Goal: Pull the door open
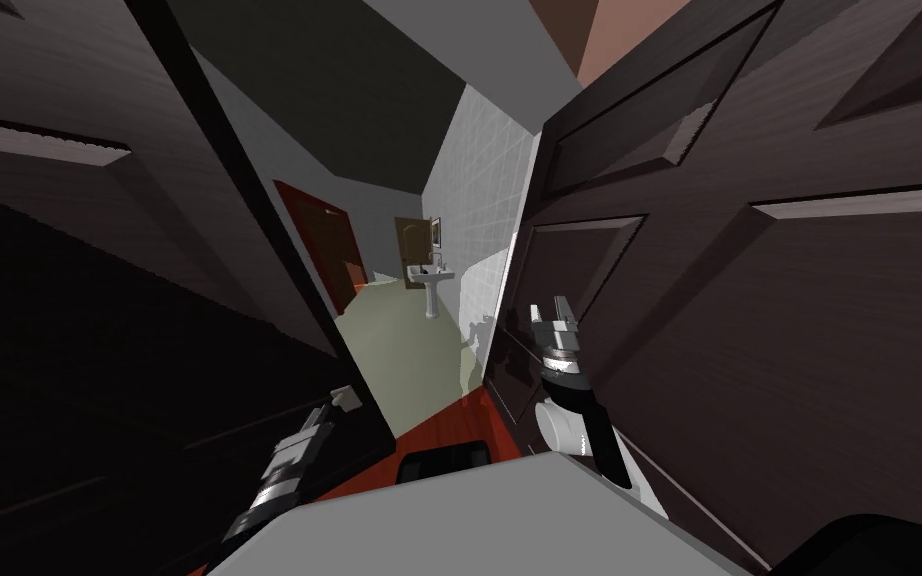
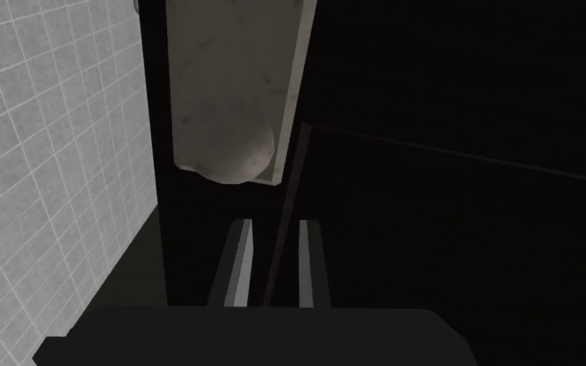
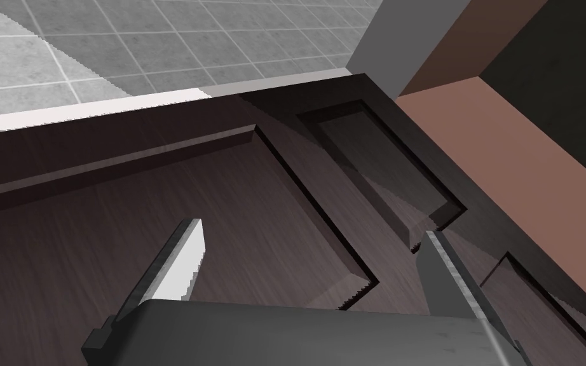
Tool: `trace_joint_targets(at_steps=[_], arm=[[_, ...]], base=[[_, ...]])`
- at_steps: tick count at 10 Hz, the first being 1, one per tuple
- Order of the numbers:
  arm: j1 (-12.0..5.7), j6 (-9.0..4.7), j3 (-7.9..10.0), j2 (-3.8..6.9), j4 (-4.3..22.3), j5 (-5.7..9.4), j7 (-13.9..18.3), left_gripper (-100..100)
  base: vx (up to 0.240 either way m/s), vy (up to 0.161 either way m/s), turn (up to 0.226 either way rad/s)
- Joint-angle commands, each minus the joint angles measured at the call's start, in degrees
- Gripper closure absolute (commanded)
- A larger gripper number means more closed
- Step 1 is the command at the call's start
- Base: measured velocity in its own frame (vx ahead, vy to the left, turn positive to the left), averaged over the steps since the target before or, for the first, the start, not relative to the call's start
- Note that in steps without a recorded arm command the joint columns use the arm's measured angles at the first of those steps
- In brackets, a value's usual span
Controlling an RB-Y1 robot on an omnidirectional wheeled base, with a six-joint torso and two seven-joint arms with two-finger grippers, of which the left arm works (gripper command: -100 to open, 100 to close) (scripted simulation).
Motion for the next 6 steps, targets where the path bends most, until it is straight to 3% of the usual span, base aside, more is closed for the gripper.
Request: trace_joint_targets(at_steps=[1, 2, 6], arm=[[-0.85, 0.66, -0.99, 0.02, 0.6, 1.21, 2.9, -100], [-0.85, 0.66, -0.99, 0.02, 0.6, 1.21, 3.2, -100], [-3.09, 1.94, -3.22, 0.06, 2.3, 3.99, 9.4, -100]], base=[[-0.068, -0.009, 0.027], [-0.047, -0.007, 0.008], [-0.056, -0.002, 0.021]])
